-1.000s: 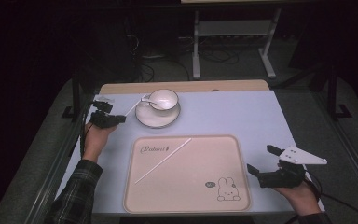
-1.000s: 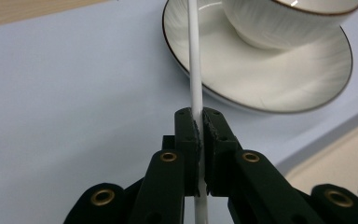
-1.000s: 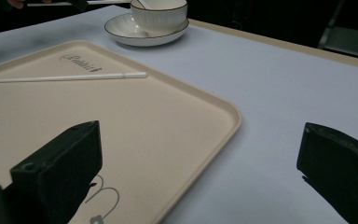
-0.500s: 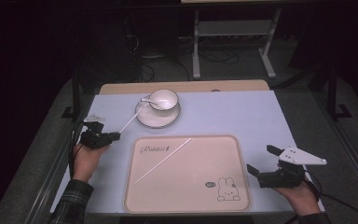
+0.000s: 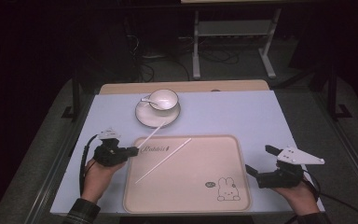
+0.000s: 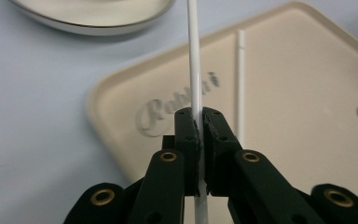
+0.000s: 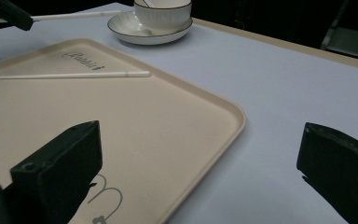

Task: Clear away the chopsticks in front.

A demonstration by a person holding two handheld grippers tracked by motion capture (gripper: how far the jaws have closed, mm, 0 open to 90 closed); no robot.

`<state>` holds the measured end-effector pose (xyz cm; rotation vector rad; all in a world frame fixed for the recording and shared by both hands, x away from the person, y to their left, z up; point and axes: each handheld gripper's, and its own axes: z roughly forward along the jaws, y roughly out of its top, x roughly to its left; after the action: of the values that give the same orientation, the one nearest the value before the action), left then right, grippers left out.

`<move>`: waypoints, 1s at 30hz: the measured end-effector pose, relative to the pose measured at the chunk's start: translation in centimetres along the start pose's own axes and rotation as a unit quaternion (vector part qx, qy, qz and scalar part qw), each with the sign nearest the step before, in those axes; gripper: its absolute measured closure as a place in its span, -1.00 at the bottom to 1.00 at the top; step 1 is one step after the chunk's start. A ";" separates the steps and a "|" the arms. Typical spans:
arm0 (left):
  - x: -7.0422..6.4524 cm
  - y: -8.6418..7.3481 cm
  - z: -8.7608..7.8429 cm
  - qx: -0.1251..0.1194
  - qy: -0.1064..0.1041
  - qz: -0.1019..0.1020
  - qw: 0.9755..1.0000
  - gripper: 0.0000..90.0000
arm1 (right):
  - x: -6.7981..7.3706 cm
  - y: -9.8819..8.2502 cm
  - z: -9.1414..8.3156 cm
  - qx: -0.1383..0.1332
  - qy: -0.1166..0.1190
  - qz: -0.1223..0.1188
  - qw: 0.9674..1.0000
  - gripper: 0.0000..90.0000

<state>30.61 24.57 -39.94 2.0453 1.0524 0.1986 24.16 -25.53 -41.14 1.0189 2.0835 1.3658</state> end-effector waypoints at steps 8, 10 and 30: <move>-3.2 0.4 2.5 0.012 -0.030 0.029 0.999 0.89 | 0.0 0.0 0.0 -0.001 0.000 0.001 1.000 -1.00; -3.8 0.3 3.2 0.018 -0.035 0.033 0.999 0.89 | -0.1 0.0 0.0 0.000 0.000 0.002 1.000 -1.00; -4.9 -0.8 6.6 0.075 -0.012 0.067 0.995 0.86 | 0.0 0.0 -0.1 -0.001 0.000 0.000 1.000 -1.00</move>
<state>30.04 17.29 -43.85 2.2508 0.9396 0.1686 24.13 -25.57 -41.11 1.0182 2.0825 1.3671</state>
